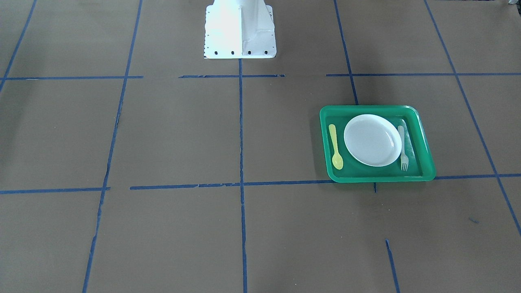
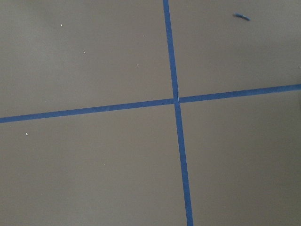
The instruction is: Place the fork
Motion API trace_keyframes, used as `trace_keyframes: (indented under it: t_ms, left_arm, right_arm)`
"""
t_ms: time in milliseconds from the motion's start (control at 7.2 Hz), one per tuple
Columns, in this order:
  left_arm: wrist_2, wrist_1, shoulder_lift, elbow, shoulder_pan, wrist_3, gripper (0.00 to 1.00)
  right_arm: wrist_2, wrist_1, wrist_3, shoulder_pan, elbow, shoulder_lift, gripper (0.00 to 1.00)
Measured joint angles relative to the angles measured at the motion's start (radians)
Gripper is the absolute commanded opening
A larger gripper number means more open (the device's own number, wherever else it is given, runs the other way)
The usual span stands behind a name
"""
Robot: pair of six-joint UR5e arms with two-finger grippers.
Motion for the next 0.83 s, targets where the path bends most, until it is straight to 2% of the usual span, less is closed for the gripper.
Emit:
trace_keyframes:
  t_ms: [833]
  left_arm:
    - [-0.027,0.000,0.009,0.000,-0.004,0.008,1.00]
  right_arm:
    - [0.000,0.000,0.000,0.000,0.000,0.000,1.00]
